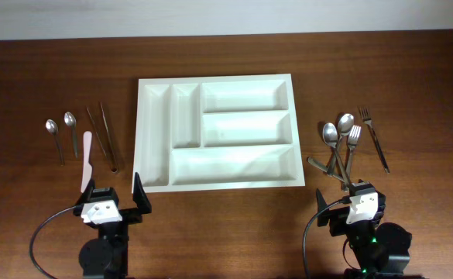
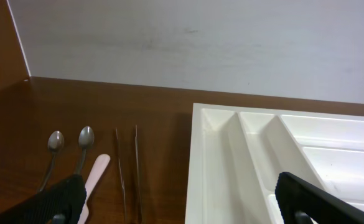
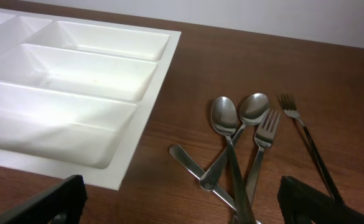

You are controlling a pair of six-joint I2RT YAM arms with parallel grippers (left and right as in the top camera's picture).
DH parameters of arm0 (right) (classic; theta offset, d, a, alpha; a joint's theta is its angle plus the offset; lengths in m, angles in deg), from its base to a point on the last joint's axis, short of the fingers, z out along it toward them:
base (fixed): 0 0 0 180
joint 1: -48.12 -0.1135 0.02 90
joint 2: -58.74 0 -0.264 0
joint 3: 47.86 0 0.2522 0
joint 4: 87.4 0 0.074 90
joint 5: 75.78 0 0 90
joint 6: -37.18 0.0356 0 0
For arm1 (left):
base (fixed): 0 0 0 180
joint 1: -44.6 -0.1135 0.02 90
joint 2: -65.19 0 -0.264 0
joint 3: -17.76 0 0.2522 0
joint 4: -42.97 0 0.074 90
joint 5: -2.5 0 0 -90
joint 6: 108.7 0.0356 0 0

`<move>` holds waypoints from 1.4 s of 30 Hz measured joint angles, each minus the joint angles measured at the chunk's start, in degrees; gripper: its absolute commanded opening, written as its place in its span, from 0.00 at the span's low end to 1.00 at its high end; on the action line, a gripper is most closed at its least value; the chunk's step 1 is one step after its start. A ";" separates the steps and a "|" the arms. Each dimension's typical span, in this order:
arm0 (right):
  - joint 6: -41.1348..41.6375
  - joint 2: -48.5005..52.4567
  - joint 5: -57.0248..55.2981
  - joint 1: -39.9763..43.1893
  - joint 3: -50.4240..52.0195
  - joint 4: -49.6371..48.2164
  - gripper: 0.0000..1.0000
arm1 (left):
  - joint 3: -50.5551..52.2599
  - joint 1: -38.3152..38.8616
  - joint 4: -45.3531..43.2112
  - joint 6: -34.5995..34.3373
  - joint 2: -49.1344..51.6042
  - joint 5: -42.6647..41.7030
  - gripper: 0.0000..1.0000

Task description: Pack container

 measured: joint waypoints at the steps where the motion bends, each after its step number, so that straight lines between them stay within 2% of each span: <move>1: 0.02 0.00 0.00 0.00 0.00 0.00 0.99 | 0.00 0.00 0.00 0.00 0.00 0.00 0.99; 38: 0.02 0.00 0.00 0.00 0.00 -0.04 0.99 | 0.00 0.00 0.00 0.00 0.00 0.00 0.99; 42: 1.36 0.00 1.07 0.00 0.11 -2.91 0.99 | 0.00 0.00 0.00 0.00 0.00 0.00 0.99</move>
